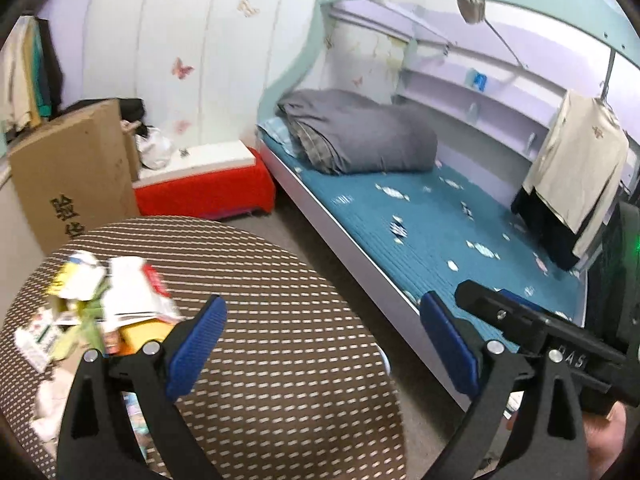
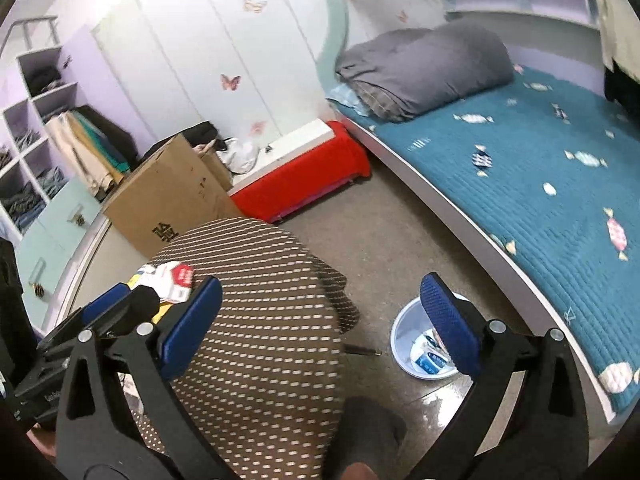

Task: Collect trash
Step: 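Move both tools back over the table, then grasp the crumpled paper bag with the left gripper while the right grasps the teal tube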

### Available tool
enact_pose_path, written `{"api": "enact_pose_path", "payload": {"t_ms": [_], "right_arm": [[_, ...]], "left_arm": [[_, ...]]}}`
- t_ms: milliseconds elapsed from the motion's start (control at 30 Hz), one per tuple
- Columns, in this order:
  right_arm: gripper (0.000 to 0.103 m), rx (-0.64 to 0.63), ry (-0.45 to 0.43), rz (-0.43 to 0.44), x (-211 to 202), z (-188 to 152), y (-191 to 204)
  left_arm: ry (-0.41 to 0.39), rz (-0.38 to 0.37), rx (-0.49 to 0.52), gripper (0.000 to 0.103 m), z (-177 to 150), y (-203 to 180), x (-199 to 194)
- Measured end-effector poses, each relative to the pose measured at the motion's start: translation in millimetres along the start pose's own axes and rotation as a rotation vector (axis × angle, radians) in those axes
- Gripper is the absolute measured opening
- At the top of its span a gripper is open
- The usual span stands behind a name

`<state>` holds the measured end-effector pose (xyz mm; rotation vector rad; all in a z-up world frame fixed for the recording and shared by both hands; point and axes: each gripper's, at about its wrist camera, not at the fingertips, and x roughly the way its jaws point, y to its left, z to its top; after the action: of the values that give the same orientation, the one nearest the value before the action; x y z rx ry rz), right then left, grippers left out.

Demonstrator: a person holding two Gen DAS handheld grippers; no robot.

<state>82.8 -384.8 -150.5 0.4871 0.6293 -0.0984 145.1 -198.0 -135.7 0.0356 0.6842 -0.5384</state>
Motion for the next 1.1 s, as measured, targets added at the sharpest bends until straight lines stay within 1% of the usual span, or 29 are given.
{"api": "enact_pose_path", "payload": {"t_ms": [67,200,300,400,533,633,767,900,1000,1033,1100], "right_arm": [[0.097,-0.027,0.002,0.012,-3,-2,17],[0.097,-0.09,0.023,0.033,-1,-11,54],[0.097,-0.14,0.054,0.045,6,-24,84],[0.097,-0.193,0.091,0.056,17,-41,115],[0.097,-0.235,0.144,0.061,35,-66,147],[0.097,-0.258,0.178,0.058,50,-83,166],[0.097,-0.265,0.211,0.061,61,-100,183],[0.097,-0.305,0.234,0.056,59,-113,200],[0.097,-0.36,0.242,0.041,53,-116,211],[0.097,-0.377,0.243,0.037,51,-117,214],[0.097,-0.403,0.247,0.032,51,-120,220]], "left_arm": [[-0.017,0.027,-0.011,0.095,-4,11,-13],[-0.04,0.09,-0.05,0.095,-17,46,-40],[-0.049,0.147,-0.086,0.095,-35,79,-61],[-0.047,0.194,-0.116,0.095,-50,110,-75],[-0.033,0.288,-0.146,0.095,-78,157,-97],[-0.014,0.329,-0.164,0.095,-95,187,-108],[0.024,0.36,-0.202,0.095,-116,219,-113],[0.048,0.362,-0.258,0.095,-133,244,-112],[0.05,0.34,-0.281,0.095,-137,252,-105],[0.054,0.326,-0.277,0.095,-137,252,-102],[0.064,0.333,-0.253,0.095,-138,249,-96]]}}
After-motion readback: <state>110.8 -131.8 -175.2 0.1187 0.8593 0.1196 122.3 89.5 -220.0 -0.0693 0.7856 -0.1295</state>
